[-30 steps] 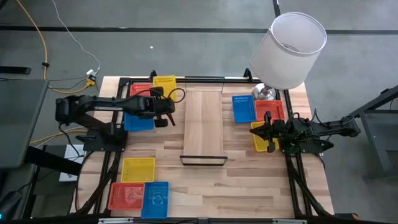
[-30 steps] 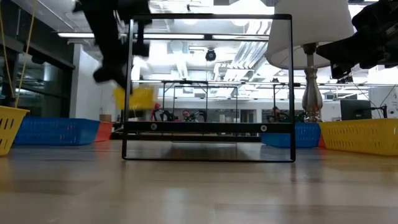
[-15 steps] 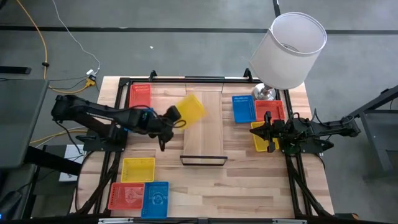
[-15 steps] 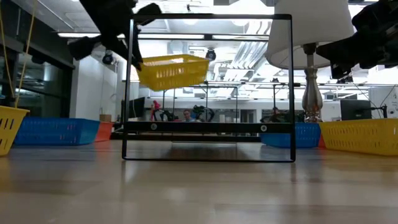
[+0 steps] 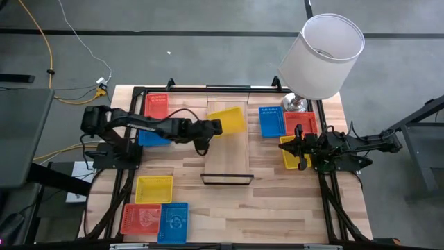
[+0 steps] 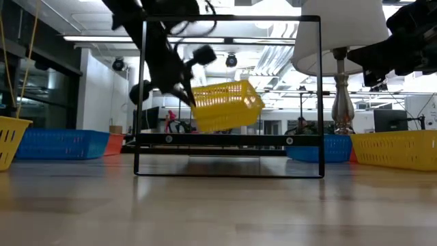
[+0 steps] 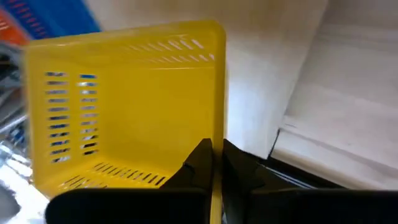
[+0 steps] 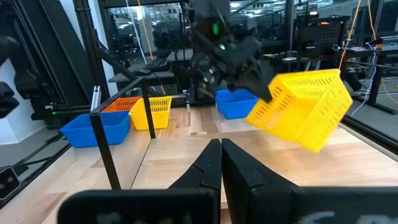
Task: Stack baskets on shelf by color
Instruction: Put the top left yellow bin on the shelf
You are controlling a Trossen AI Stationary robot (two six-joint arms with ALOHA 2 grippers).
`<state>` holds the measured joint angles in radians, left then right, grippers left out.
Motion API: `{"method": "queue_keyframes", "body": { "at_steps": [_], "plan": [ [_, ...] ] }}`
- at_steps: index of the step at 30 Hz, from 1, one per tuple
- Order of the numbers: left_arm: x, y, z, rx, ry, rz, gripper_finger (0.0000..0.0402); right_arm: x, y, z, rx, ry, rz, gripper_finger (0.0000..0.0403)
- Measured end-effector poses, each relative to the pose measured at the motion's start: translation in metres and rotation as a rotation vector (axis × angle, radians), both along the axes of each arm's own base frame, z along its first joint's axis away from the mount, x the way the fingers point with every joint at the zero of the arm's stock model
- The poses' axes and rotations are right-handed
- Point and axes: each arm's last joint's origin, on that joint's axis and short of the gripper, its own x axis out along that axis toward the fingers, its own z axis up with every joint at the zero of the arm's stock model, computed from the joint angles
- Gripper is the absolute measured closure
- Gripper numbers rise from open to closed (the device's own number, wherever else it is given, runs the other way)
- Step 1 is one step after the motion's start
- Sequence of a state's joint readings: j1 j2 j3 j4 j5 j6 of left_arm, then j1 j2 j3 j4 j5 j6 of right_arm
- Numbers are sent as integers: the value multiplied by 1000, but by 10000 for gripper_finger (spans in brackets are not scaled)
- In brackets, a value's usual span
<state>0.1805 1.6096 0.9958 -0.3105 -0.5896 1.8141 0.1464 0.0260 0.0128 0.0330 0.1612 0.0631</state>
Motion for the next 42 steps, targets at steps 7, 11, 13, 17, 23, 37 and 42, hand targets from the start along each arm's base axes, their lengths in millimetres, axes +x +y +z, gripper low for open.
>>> {"method": "queue_keyframes", "body": {
  "at_steps": [7, 11, 13, 17, 23, 37, 42],
  "plan": [
    [3, 14, -15, -18, 46, 4, 387, 0, 0, 0, 0, 0, 0, 403],
    [6, 14, -16, -51, 22, -23, 367, 0, 0, 0, 0, 0, 0, 403],
    [6, 14, -15, -56, 14, -29, 357, 0, 0, 0, 0, 0, 0, 403],
    [8, 14, -14, -44, -16, -28, 337, 0, 0, 0, 0, 0, 0, 403],
    [10, 15, -11, -22, -54, -3, 306, 0, 0, 0, 0, 0, 0, 403],
    [18, 19, -1, 34, -207, 62, 273, 0, 0, 0, 0, 0, 0, 403],
    [19, 21, 1, 32, -249, 78, 273, 0, 0, 0, 0, 0, 0, 403]
  ]
}}
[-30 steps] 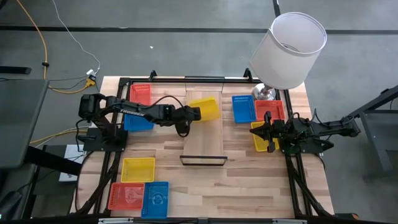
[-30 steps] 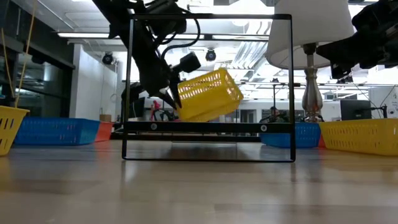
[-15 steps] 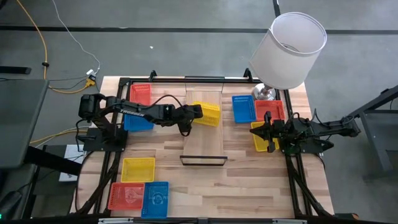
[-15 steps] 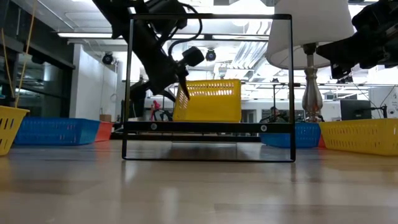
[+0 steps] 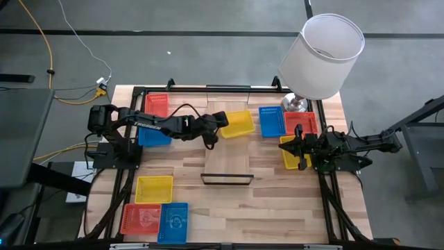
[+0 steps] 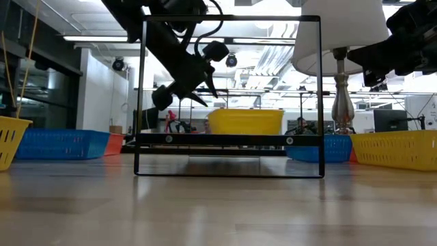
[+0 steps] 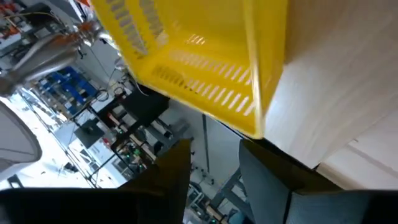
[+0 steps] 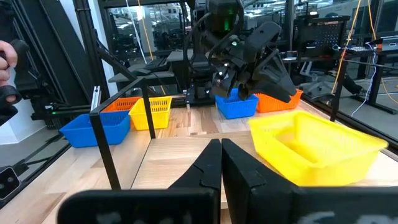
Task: Stack baskets on shelf by color
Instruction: Put the top left yellow bin on the shelf
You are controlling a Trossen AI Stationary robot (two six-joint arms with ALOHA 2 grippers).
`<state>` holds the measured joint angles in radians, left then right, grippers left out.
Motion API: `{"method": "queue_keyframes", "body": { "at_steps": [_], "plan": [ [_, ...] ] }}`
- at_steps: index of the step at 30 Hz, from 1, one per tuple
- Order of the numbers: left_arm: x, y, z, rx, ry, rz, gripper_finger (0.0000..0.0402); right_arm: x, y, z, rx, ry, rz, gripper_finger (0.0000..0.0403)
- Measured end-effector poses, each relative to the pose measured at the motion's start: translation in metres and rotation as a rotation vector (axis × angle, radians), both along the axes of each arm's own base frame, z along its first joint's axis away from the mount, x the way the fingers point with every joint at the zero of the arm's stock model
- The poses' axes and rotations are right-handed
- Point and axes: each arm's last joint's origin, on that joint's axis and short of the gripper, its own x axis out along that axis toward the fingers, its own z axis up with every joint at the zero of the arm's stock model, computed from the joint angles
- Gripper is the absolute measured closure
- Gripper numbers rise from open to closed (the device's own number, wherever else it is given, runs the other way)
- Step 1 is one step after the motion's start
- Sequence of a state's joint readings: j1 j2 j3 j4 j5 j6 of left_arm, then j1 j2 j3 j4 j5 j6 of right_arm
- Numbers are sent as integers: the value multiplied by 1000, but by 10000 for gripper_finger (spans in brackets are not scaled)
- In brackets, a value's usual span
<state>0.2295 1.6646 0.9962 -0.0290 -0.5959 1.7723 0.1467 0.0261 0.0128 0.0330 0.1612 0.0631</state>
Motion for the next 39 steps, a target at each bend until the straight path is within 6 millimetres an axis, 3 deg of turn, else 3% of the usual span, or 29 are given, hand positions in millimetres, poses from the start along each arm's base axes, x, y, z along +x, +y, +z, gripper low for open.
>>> {"method": "queue_keyframes", "body": {
  "at_steps": [7, 11, 14, 19, 23, 28, 34, 39],
  "plan": [
    [-1, -1, 1, 11, -69, 120, 273, 0, 0, 0, 0, 0, 0, 403],
    [-3, -12, 15, -86, -254, 188, 277, 0, 0, 0, 0, 0, 0, 403],
    [-6, -25, 31, -250, -457, 221, 303, 0, 0, 0, 0, 0, 0, 403],
    [-21, -42, 60, -620, -745, 300, 388, 0, 0, 0, 0, 0, 0, 403],
    [-36, -48, 71, -991, -858, 340, 394, 0, 0, 0, 0, 0, 0, 403],
    [-61, -57, 71, -1319, -1006, 220, 400, 0, 0, 0, 0, 1, -1, 403],
    [-99, -65, 54, -1516, -1282, 42, 401, 0, 0, 0, 0, 0, -1, 403],
    [-123, -69, 40, -1681, -1398, 14, 401, 0, 0, 0, -1, 0, -1, 403]
  ]
}}
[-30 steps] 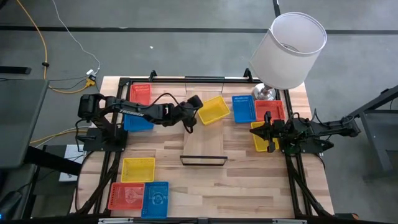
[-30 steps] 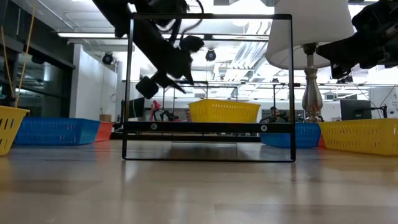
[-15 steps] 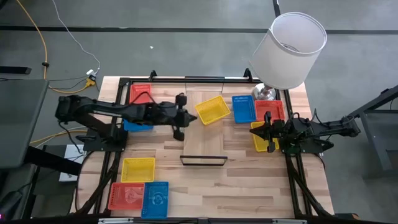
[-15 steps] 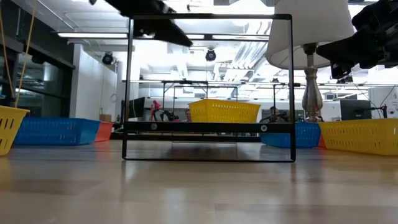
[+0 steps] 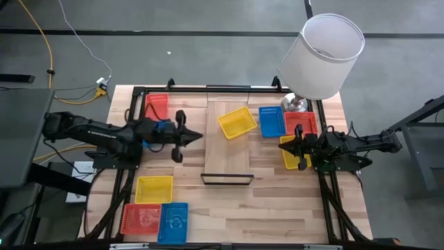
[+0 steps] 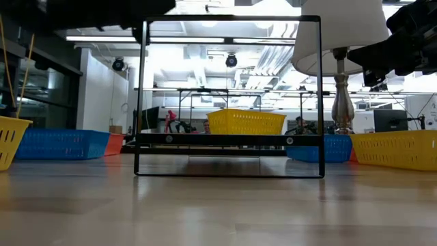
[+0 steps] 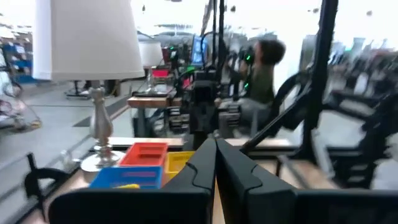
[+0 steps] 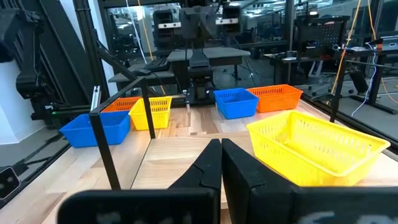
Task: Stack baskets on shelf by color
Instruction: Put the top left yellow bin on the shelf
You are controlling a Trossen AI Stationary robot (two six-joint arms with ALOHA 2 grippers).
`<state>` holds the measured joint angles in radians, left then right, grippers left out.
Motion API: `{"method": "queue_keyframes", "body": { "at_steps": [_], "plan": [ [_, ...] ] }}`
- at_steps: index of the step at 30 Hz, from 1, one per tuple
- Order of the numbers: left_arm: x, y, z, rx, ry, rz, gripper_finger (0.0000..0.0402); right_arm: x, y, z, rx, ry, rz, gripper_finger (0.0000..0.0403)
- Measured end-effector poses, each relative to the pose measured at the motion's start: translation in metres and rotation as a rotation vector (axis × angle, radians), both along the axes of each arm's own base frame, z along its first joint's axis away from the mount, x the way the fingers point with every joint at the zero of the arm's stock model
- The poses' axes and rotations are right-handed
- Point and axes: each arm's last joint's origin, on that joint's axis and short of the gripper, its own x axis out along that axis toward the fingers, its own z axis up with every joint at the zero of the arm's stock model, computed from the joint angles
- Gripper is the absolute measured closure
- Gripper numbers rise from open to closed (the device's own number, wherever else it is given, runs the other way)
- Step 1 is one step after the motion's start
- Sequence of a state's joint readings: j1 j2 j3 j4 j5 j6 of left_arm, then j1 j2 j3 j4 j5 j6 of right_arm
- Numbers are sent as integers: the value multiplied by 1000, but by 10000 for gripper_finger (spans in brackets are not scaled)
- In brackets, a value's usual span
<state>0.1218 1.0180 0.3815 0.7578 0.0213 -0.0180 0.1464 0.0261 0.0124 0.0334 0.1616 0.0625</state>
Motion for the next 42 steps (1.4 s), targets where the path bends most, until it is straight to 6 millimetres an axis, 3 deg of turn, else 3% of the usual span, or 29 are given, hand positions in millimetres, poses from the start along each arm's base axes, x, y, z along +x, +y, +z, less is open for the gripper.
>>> {"method": "queue_keyframes", "body": {
  "at_steps": [8, 14, 20, 25, 35, 42],
  "plan": [
    [-11, -14, -8, -160, -9, -86, 401, -4, -1, 24, 177, -254, 19, 403],
    [-11, -26, -10, -170, 6, -107, 401, -7, -2, 42, 179, -446, 5, 403],
    [-11, -36, -10, -206, -6, -42, 401, 20, -2, 22, 367, -123, -155, 403],
    [-12, -42, -10, -174, -1, 7, 401, 43, -7, 5, 405, 141, -326, 403],
    [-11, -36, -13, -62, 39, 85, 401, 95, -35, 8, 471, 388, -380, 403],
    [-10, -31, -14, -181, 34, 22, 401, 137, -59, 8, 521, 512, -351, 403]
  ]
}}
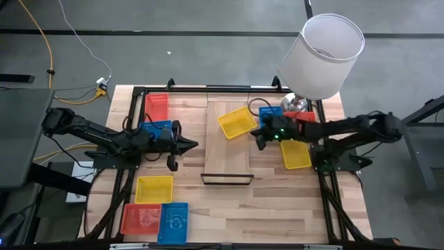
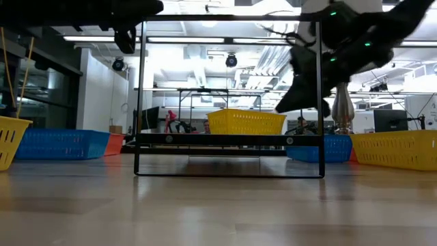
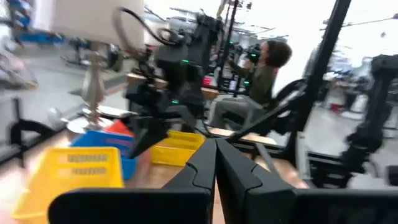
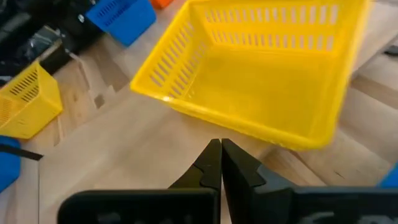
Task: Stack baskets on shelf by color
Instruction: Put the top left yellow bin on the shelf
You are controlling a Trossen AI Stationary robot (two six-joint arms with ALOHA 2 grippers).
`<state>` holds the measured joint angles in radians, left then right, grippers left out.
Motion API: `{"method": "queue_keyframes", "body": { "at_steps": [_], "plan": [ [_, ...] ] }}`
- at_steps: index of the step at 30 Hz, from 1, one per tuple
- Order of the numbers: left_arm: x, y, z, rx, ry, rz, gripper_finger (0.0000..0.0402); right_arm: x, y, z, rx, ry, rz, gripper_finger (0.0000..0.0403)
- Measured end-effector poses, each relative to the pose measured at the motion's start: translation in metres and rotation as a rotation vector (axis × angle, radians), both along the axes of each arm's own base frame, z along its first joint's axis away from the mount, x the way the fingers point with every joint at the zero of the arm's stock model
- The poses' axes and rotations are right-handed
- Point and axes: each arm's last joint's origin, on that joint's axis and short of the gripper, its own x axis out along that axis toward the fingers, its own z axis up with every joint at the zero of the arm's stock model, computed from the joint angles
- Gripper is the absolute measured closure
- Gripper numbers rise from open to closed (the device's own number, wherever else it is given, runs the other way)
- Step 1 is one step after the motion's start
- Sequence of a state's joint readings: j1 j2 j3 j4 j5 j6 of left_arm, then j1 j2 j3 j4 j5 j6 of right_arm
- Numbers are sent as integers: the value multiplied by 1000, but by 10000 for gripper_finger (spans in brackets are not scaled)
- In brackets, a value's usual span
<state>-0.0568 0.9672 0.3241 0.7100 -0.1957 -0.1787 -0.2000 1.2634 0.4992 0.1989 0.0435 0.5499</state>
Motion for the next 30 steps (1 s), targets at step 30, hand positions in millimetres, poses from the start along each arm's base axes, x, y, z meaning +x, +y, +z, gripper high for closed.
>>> {"method": "queue_keyframes", "body": {
  "at_steps": [30],
  "plan": [
    [0, -2, -4, -28, 39, -43, 401, 131, -7, -10, 14, 143, -43, 403]
  ]
}}
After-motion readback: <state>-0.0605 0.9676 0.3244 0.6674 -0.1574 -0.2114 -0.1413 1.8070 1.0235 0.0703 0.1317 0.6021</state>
